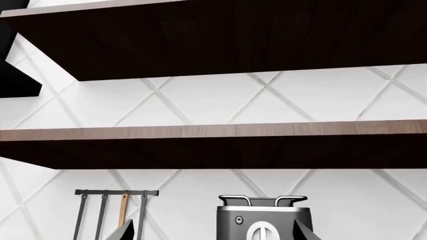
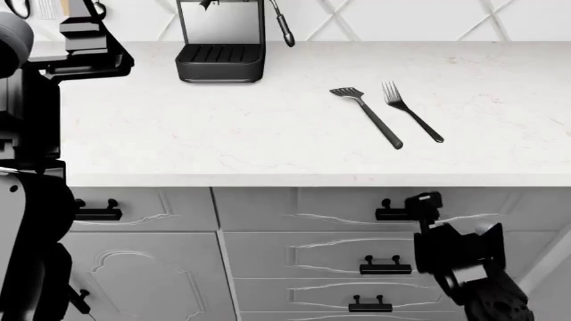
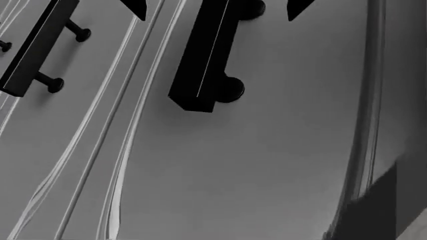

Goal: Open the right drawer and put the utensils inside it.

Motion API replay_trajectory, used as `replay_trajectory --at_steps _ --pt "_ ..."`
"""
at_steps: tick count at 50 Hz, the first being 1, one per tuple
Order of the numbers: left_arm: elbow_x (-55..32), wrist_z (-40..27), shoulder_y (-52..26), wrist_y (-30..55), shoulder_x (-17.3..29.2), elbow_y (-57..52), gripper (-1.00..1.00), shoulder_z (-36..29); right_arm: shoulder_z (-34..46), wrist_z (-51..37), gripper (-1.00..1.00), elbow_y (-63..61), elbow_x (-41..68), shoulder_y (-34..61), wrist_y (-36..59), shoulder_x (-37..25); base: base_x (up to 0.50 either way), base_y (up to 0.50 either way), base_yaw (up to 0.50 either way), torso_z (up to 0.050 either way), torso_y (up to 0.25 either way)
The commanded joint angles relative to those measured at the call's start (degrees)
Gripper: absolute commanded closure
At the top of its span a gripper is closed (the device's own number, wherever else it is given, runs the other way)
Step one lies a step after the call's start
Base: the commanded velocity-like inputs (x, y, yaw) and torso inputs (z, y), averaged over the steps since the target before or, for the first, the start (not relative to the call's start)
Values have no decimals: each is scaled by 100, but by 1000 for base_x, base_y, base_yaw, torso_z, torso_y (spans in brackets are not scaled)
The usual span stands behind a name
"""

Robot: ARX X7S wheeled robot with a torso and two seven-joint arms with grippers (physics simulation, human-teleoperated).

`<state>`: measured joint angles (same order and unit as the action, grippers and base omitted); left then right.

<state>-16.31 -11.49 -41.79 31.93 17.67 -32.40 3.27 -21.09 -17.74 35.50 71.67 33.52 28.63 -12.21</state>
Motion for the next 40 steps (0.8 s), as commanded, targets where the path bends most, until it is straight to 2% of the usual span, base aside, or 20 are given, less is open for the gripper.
replay_trajectory --at_steps 1,18,19,31,35,40 --pt "-32 -21 -24 9 25 7 -100 -3 208 432 -100 931 -305 547 -269 -72 0 0 0 0 0" --pt "-49 -55 7 -37 38 22 -100 -33 321 1013 -100 2234 -646 1177 -852 -182 0 0 0 0 0" --pt "-52 -58 4 -33 40 20 -100 -36 320 1036 100 2271 -649 1188 -863 -187 0 0 0 0 0" --pt "-71 -82 18 -62 55 39 -100 -37 292 1246 100 2260 -654 1112 -1018 -209 2 0 0 0 0" --pt "-85 -93 17 -53 62 37 -100 -31 232 1044 100 1670 -520 833 -861 -171 3 0 0 0 0" --pt "-98 -101 18 -52 78 32 -100 -24 71 589 100 144 -104 5 -425 -57 0 0 0 0 0"
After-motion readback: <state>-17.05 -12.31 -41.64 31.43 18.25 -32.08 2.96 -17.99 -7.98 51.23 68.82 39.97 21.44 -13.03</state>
